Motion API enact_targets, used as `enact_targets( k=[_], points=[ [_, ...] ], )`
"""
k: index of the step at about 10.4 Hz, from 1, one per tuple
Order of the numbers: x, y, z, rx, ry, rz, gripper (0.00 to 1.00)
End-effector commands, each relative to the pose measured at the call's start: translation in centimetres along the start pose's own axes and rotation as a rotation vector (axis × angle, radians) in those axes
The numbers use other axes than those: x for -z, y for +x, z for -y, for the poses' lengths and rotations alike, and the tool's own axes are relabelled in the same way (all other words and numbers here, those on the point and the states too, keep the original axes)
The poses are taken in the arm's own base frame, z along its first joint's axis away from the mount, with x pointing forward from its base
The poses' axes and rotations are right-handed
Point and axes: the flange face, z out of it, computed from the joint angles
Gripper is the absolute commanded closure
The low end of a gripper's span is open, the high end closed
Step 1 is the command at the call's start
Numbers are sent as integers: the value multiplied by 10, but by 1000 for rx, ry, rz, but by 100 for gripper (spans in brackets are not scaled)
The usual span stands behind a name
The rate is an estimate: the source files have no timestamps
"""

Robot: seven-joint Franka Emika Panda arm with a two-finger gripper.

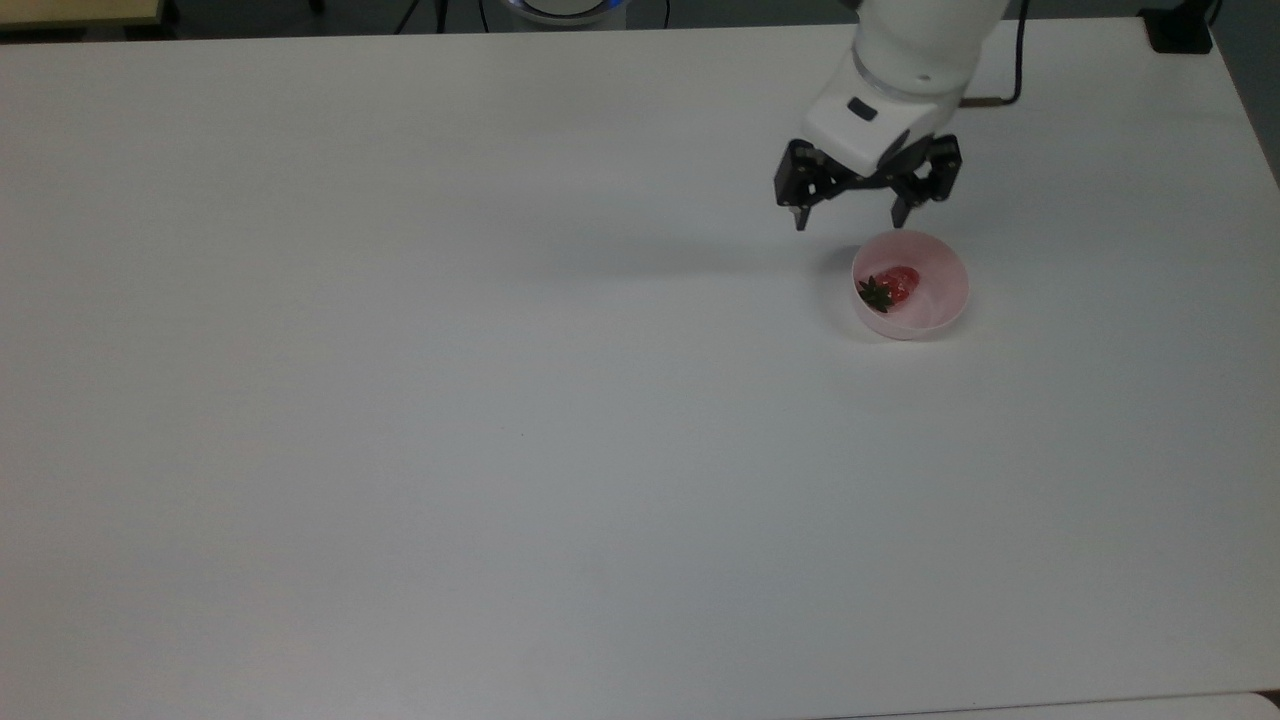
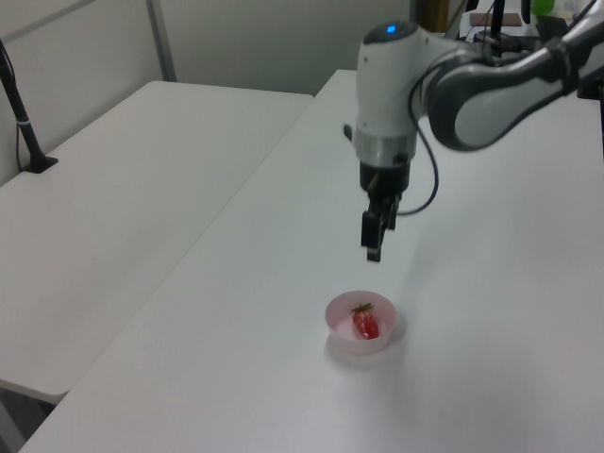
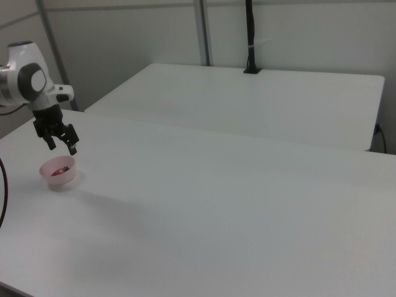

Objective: Pick up strawberry from bowl
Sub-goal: 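Lower the open gripper into the pink bowl around the strawberry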

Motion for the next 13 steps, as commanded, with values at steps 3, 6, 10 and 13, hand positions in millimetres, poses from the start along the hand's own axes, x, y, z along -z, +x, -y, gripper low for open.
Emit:
enact_targets(
  k=[3,6,10,13],
  points=[
    [-46,-4,46,-178,34,-29,2],
    [-73,-5,59,-236,23,-31,3],
    [-91,-4,66,-235,33,-39,3],
    [-95,-9,74,-221,31,-35,3]
  ],
)
